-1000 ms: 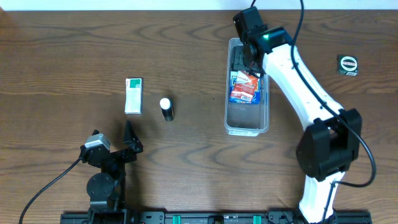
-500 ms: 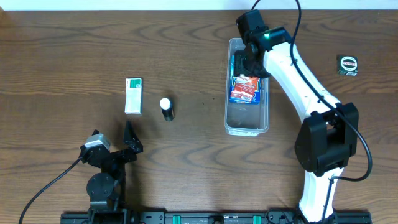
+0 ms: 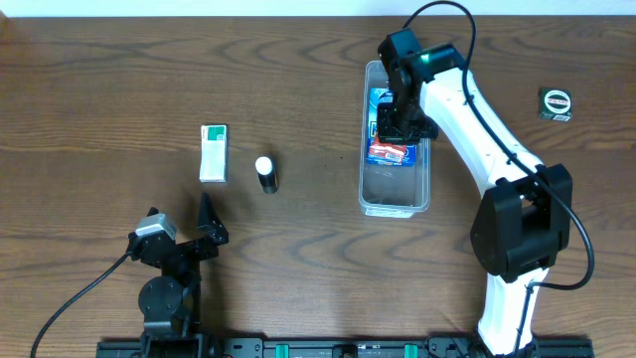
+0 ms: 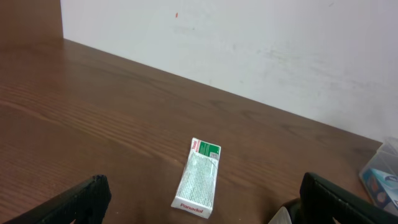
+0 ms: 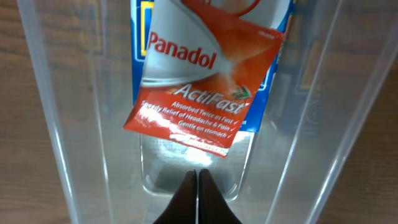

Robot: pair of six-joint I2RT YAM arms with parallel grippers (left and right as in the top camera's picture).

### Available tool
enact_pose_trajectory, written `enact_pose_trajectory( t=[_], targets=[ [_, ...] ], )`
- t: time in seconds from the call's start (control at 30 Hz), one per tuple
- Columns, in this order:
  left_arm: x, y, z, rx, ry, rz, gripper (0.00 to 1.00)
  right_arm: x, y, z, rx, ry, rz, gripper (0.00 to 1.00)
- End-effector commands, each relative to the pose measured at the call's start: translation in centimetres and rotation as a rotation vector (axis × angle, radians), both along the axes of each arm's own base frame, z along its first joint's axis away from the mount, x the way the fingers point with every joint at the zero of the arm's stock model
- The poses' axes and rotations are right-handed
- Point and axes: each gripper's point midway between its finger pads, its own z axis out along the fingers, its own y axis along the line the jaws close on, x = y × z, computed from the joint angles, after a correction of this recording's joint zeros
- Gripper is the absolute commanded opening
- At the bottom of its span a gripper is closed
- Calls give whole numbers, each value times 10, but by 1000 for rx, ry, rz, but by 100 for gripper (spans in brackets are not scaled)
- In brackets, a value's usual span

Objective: Pack container
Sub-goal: 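Carry the Panadol packet into the container and release it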

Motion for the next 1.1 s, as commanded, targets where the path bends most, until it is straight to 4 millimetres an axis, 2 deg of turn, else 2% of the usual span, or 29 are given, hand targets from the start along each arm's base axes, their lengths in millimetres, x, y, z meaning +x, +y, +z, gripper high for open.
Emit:
enact_pose_trajectory(
  t=[0.0,0.17,0.3,0.5,0.7,0.8,1.07],
  targets=[
    [-1,3,-19,14,59,15,98,-9,15,0,17,12,66,1],
    [-1,3,-19,14,59,15,98,-12,27,-6,14,-1,97,1],
    [-1,3,-19,14,59,15,98,-21,23,-19,-5,31,92,1],
    [-1,3,-19,14,59,15,98,-24,13,-39,-22,46,56,1],
    [-1,3,-19,14,59,15,98,-25,12,-52,-19,44,56,1],
    [-1,3,-19,14,59,15,98,-20,8,-54,-32,22,49,1],
    [-1,3,-19,14,59,15,98,1,-19,-54,-66,-32,9,2]
  ],
)
